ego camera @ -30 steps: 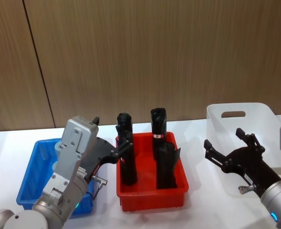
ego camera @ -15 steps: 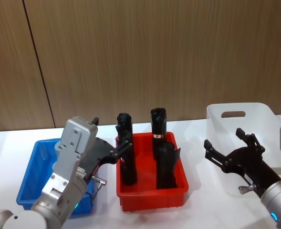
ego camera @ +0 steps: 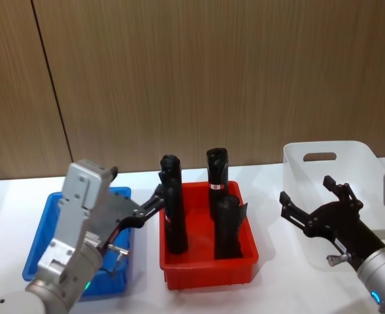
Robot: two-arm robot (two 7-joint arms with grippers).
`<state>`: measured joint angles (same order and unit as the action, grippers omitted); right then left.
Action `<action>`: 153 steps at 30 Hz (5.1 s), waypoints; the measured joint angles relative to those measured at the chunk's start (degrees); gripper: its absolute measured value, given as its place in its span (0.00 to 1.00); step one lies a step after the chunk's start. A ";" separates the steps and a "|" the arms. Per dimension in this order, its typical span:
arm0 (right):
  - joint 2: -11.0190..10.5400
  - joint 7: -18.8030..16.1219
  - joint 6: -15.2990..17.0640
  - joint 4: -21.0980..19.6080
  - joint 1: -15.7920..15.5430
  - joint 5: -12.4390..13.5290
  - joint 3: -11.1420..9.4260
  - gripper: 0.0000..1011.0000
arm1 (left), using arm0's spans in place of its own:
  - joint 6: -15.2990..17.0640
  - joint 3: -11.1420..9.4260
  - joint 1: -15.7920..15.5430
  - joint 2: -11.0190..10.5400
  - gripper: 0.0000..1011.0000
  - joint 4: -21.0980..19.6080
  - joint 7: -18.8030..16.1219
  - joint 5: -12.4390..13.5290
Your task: Pick the cotton swabs from the blue box and place them into the white box.
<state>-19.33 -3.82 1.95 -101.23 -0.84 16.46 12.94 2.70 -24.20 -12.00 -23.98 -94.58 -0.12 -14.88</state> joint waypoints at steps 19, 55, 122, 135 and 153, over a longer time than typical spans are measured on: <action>0.00 0.00 0.00 0.00 0.00 0.00 0.00 0.99 | 6.24 3.78 2.61 -3.24 0.99 -1.04 -4.98 -10.20; 0.00 0.00 0.00 0.00 0.00 0.00 0.00 0.99 | 18.24 6.95 -2.71 -1.45 0.99 9.65 -0.93 -19.01; 0.00 0.00 0.00 0.00 0.00 0.00 0.00 0.99 | 18.63 6.31 -18.01 5.21 0.75 37.78 10.72 -12.40; 0.00 0.00 0.00 0.00 0.00 0.00 0.00 0.99 | 17.32 6.52 -16.28 4.42 0.67 34.78 9.87 -11.48; 0.00 0.00 0.00 0.00 0.00 0.00 0.00 0.99 | 13.81 8.02 -10.42 -0.02 0.67 20.53 11.53 -8.56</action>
<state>-19.34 -3.83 1.95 -101.23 -0.84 16.46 12.94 16.51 -16.18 -22.43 -24.00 -74.05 11.40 -23.45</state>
